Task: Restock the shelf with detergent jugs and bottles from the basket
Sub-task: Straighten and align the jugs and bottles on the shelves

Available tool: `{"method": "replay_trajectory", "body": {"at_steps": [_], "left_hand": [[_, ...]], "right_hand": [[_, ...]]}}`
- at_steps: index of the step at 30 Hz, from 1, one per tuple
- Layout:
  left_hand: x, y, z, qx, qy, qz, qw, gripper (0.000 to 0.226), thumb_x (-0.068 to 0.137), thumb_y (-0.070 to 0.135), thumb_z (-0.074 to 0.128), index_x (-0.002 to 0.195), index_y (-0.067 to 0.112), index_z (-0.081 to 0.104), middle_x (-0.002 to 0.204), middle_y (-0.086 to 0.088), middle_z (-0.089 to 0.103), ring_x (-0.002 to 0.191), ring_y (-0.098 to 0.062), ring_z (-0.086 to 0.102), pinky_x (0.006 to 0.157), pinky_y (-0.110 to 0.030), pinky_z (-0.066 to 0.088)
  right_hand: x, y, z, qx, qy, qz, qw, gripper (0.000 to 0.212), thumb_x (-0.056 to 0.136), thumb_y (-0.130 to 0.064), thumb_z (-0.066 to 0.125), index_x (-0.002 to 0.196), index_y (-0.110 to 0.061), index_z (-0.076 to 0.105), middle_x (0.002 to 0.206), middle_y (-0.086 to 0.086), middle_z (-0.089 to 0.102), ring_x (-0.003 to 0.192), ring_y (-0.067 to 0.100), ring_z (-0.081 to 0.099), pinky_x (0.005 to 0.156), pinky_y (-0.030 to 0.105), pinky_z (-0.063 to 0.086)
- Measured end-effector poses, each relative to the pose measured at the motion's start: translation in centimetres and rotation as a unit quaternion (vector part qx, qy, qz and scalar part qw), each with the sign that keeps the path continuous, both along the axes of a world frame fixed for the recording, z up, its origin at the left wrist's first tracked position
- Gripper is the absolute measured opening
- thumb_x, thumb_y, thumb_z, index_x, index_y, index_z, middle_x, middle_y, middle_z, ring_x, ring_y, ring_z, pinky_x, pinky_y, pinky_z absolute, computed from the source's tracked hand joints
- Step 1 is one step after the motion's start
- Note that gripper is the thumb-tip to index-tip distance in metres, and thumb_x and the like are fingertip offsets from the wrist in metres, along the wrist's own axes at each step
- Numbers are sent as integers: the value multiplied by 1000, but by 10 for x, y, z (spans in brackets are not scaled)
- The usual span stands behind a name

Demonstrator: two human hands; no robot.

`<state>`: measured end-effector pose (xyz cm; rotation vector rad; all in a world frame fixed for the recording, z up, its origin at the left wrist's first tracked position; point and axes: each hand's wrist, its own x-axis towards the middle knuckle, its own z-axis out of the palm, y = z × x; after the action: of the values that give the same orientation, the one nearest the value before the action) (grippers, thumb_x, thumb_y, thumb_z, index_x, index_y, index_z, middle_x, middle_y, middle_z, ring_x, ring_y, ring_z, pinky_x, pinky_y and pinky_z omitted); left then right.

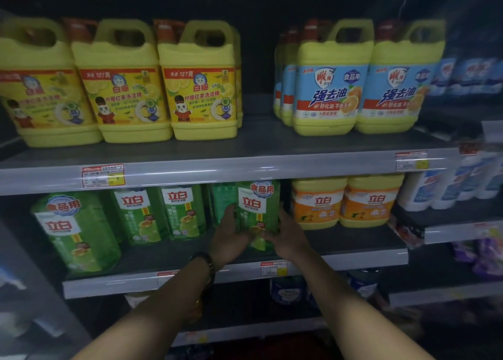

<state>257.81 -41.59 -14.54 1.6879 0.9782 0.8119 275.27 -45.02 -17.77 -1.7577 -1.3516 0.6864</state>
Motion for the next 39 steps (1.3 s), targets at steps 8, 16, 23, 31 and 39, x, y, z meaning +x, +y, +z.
{"method": "replay_trajectory", "body": {"at_steps": [8,16,23,31,39], "left_hand": [[-24,-22,-1,28,-65,-30,997,72,79,9,79,115,68,60,121,25,72,124,-12,67,106,-42,55],[-67,-33,2,64,-62,-4,996,70,90,9,74,132,61,55,139,19,66,132,-8,61,113,-44,51],[-117,-22,-13,68,-37,50,996,79,84,12,75,148,47,47,142,9,65,132,-18,62,108,-52,53],[-179,-2,-28,73,-22,92,993,89,83,8,75,158,40,38,147,0,59,138,-25,57,109,-53,51],[-221,-5,-35,64,37,158,985,105,89,16,75,165,44,8,141,2,33,127,-8,34,103,-28,40]], "right_hand": [[-28,-5,-17,26,-116,-91,989,29,106,-29,64,132,-15,67,117,10,77,109,30,73,81,32,53],[-48,6,-13,2,-88,28,996,43,107,-47,57,145,-27,63,128,2,76,113,23,72,92,33,57],[-105,23,-19,26,-76,43,996,39,106,-48,57,138,-28,67,130,2,75,117,27,72,99,42,59],[-169,44,-23,35,-112,78,990,41,107,-49,54,139,-26,66,127,2,77,112,26,73,92,36,58],[-225,60,-28,54,-78,88,992,38,100,-33,71,138,-27,67,133,-4,74,122,19,70,102,41,58]]}}
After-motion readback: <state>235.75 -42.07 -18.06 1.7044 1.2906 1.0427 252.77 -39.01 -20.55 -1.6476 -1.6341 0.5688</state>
